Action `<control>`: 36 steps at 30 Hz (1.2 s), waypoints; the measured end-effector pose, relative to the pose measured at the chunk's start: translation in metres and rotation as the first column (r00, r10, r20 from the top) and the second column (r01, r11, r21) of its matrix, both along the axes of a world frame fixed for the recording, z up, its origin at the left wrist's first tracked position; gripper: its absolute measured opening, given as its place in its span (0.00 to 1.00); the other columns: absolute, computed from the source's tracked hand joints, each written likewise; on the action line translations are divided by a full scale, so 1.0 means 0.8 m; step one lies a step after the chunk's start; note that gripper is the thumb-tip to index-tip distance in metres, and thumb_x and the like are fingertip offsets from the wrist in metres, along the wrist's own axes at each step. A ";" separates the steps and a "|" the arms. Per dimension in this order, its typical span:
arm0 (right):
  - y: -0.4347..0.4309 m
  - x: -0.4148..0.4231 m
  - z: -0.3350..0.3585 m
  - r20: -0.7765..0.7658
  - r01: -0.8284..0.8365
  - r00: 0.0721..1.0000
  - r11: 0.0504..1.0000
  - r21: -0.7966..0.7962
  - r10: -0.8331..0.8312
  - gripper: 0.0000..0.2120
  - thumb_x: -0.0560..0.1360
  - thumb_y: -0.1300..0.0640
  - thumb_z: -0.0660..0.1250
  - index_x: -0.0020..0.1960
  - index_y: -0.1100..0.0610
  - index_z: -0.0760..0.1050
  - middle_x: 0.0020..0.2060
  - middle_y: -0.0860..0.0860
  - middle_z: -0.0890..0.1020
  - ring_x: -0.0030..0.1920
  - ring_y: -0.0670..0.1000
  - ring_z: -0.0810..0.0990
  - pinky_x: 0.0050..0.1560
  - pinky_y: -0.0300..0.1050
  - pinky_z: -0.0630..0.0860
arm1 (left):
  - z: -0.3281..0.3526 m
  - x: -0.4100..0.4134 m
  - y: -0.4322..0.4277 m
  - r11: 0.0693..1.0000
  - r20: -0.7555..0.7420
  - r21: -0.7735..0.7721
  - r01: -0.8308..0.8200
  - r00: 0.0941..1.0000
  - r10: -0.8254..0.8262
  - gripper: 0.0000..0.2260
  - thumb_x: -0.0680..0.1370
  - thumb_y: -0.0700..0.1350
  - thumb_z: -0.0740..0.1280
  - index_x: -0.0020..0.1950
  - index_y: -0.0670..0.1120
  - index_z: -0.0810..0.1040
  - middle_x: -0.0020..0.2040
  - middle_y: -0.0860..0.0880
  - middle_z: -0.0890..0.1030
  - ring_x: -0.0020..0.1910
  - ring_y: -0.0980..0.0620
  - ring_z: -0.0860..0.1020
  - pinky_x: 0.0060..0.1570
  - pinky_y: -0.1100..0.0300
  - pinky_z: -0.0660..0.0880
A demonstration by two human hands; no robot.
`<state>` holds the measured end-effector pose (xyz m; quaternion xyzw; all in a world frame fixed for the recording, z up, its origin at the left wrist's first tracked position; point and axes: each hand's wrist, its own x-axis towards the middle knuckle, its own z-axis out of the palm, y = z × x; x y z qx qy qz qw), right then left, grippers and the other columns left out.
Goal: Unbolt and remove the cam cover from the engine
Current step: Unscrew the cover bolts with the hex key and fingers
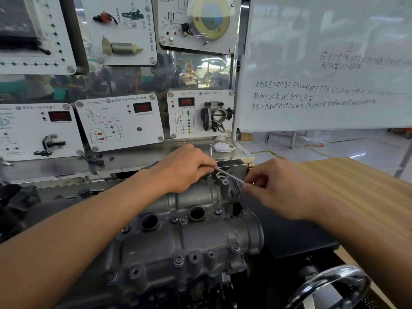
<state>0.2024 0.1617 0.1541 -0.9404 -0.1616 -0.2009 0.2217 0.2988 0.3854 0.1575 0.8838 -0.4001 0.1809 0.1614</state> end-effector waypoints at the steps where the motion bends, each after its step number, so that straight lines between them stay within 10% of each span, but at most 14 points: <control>1: -0.001 0.002 0.000 0.006 0.003 1.000 1.000 -0.013 -0.003 0.07 0.73 0.52 0.72 0.37 0.50 0.82 0.30 0.36 0.80 0.32 0.38 0.78 0.29 0.33 0.70 | 0.000 0.001 0.000 1.000 -0.002 -0.006 -0.003 1.000 0.003 0.08 0.80 0.46 0.69 0.57 0.49 0.86 0.42 0.52 0.86 0.37 0.58 0.80 0.42 0.61 0.74; 11: -0.010 0.021 0.033 -0.034 -0.015 0.999 0.956 -0.293 0.006 0.06 0.76 0.52 0.70 0.42 0.51 0.83 0.34 0.45 0.83 0.39 0.45 0.80 0.46 0.50 0.80 | 0.001 0.003 -0.003 1.000 -0.075 0.010 -0.023 0.997 0.024 0.08 0.81 0.46 0.67 0.55 0.48 0.85 0.42 0.52 0.86 0.39 0.57 0.80 0.43 0.60 0.74; 29: -0.030 0.087 0.048 0.046 -0.055 0.994 0.829 -0.556 0.097 0.10 0.81 0.50 0.64 0.52 0.52 0.84 0.44 0.48 0.85 0.46 0.52 0.80 0.49 0.52 0.78 | 0.004 -0.001 -0.003 0.998 -0.116 0.036 -0.060 0.991 0.064 0.13 0.82 0.47 0.65 0.41 0.42 0.80 0.32 0.48 0.80 0.34 0.49 0.77 0.39 0.56 0.73; 33: -0.021 0.122 0.053 0.092 -0.031 0.989 0.770 -0.637 0.116 0.11 0.82 0.49 0.62 0.51 0.51 0.82 0.44 0.49 0.83 0.47 0.54 0.79 0.43 0.46 0.73 | 0.009 0.000 0.000 0.996 -0.237 -0.046 -0.079 0.969 0.066 0.06 0.80 0.47 0.69 0.52 0.48 0.85 0.43 0.51 0.86 0.43 0.54 0.83 0.53 0.53 0.78; 36: -0.002 0.145 0.058 0.112 -0.057 0.979 0.751 -0.658 0.173 0.11 0.82 0.50 0.62 0.52 0.52 0.82 0.45 0.50 0.84 0.47 0.56 0.79 0.42 0.45 0.69 | 0.012 0.002 0.000 0.992 -0.290 -0.074 -0.099 0.954 0.074 0.20 0.79 0.49 0.70 0.71 0.52 0.74 0.50 0.54 0.86 0.48 0.59 0.83 0.60 0.53 0.76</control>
